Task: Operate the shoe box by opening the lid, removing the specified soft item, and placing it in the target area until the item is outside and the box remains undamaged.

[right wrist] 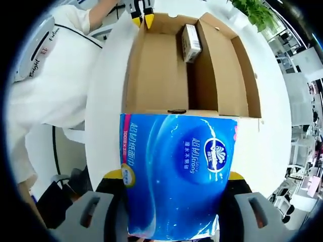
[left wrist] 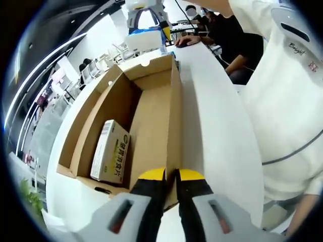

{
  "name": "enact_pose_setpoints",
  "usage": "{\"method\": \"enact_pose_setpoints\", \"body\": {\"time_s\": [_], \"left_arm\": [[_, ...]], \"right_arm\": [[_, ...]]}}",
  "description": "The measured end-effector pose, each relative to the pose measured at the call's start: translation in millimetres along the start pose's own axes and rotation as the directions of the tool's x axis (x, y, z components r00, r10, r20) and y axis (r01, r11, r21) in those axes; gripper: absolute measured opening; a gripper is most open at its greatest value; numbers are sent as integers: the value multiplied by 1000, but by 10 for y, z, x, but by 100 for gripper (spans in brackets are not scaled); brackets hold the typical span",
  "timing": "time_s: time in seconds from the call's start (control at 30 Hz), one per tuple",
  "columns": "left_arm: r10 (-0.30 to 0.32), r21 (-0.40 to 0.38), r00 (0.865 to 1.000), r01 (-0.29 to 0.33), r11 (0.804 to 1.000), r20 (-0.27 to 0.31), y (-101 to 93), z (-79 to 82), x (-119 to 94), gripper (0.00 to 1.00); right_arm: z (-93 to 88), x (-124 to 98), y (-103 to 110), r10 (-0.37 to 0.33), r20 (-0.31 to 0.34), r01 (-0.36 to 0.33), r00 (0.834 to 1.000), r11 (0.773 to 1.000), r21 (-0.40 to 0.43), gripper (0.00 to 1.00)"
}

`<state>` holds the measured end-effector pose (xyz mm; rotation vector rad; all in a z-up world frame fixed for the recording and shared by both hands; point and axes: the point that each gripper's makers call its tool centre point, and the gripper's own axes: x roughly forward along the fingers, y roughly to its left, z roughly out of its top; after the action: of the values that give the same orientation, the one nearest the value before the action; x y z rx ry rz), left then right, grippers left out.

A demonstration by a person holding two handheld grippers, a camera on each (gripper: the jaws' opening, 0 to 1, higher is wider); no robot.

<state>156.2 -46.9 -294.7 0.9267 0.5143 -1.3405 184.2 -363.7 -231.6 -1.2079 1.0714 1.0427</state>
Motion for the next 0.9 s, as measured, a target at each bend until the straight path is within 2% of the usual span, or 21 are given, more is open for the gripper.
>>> {"method": "enact_pose_setpoints", "body": {"time_s": [0.43, 0.9], "left_arm": [[-3, 4, 1000, 3, 1000, 3, 1, 2, 1, 7], [-7, 5, 1000, 7, 1000, 1, -2, 9, 4, 7]], "right_arm": [[-58, 245, -6, 31, 5, -31, 1000, 1000, 1, 70], [-141, 354, 44, 59, -6, -59, 998, 998, 25, 70]]}}
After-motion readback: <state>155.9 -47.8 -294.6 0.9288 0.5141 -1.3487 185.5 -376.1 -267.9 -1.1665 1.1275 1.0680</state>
